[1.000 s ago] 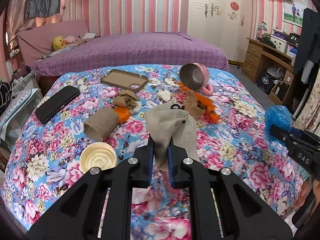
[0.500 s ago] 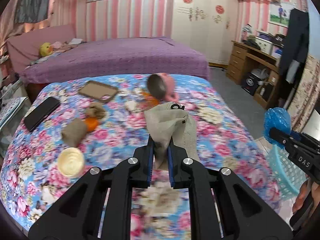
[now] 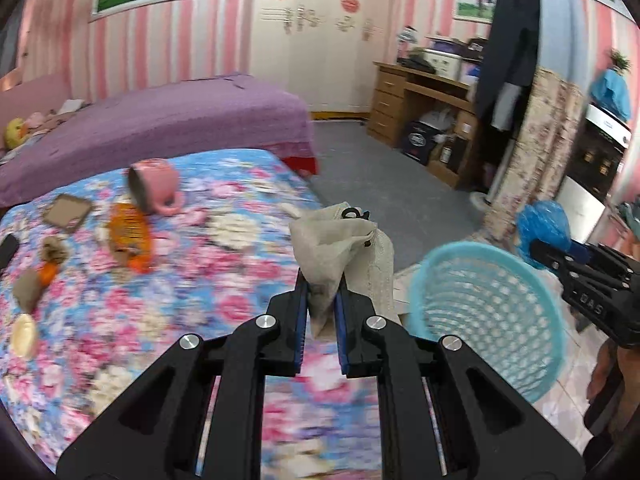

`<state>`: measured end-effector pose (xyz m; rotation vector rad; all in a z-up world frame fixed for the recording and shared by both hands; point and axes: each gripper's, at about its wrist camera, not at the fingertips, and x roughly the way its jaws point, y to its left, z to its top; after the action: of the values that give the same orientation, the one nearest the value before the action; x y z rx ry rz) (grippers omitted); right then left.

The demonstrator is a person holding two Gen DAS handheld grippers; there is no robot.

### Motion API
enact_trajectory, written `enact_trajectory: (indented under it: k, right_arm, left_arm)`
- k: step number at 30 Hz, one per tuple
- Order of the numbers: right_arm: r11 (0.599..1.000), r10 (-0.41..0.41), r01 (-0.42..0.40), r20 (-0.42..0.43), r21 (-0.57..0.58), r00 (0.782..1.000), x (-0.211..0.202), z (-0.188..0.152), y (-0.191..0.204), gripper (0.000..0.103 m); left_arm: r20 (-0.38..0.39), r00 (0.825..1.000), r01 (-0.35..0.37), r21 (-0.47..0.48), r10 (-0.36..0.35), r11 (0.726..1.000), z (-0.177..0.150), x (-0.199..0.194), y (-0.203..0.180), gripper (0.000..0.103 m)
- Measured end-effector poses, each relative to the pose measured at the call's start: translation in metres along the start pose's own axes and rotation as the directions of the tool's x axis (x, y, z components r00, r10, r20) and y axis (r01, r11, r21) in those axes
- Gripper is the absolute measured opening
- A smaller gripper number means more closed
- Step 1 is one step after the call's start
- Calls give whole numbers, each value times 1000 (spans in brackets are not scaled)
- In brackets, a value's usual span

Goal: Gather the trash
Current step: 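Carry the blue bag and beige pouch over the blue basket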

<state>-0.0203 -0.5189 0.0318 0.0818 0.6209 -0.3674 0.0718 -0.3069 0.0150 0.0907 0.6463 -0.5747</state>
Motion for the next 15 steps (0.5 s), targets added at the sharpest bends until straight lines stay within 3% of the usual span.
enact_trajectory:
  k: [9,15]
  right_arm:
    - [996,-61,61,-6,61,998,-2,-14,-47,36]
    - [991,-79,81,-17,104,997,-1,-23,-64,36]
  left_arm:
    - [-16,996,85,86,-84,993,-8,10,-67,11]
    - [-74,987,148,117,-140,982,-10,34,-99,16]
